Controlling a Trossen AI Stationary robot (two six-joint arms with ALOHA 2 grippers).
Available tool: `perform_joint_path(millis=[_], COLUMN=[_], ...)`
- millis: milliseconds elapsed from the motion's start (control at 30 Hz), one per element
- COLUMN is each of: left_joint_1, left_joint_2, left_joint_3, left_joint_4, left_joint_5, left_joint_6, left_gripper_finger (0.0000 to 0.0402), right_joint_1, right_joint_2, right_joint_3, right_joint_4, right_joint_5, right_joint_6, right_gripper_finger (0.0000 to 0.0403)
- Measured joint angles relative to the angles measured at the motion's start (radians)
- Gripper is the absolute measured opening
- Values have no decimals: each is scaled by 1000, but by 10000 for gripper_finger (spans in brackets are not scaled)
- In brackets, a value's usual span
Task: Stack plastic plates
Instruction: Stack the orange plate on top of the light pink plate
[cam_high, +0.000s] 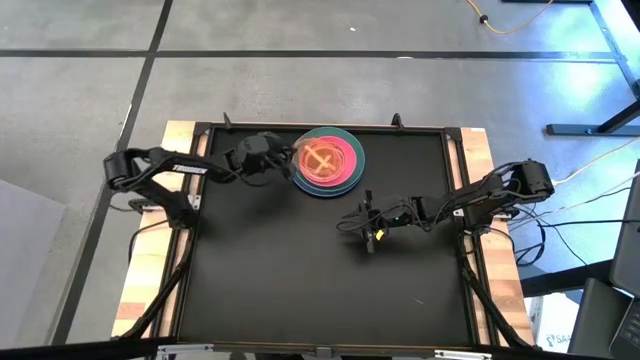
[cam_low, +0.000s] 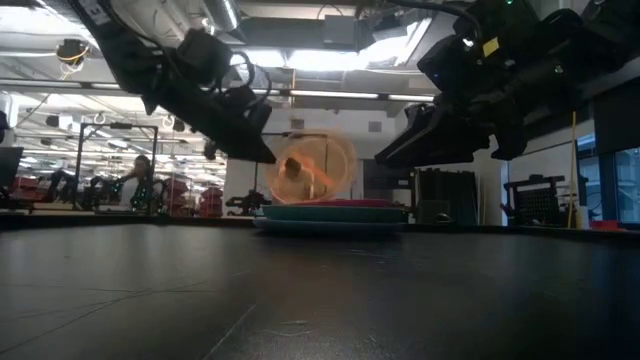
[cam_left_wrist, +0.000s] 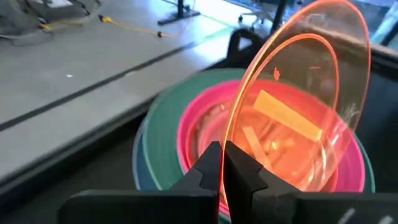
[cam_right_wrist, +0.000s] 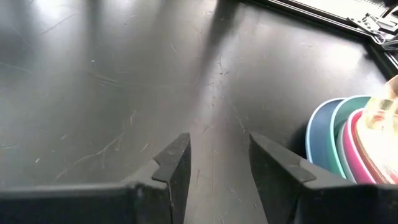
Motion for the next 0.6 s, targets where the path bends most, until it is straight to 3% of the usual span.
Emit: perform_joint_path(millis=[167, 367, 600], left_joint_1=[7, 22, 6], left_joint_2=[74, 97, -53], left_joint_3=[0, 0, 0], left_joint_4=[50, 44, -15], left_joint_5=[16, 45, 139], left_joint_6=[-29, -49, 49], left_gripper_finger=[15, 80, 108], right_joint_1=[0, 0, 0], right_joint_2=[0, 0, 0], right_joint_3=[0, 0, 0], right_joint_4=[0, 0, -1], right_joint_5=[0, 0, 0], right_joint_6=[0, 0, 0], right_gripper_finger=[152, 152, 152])
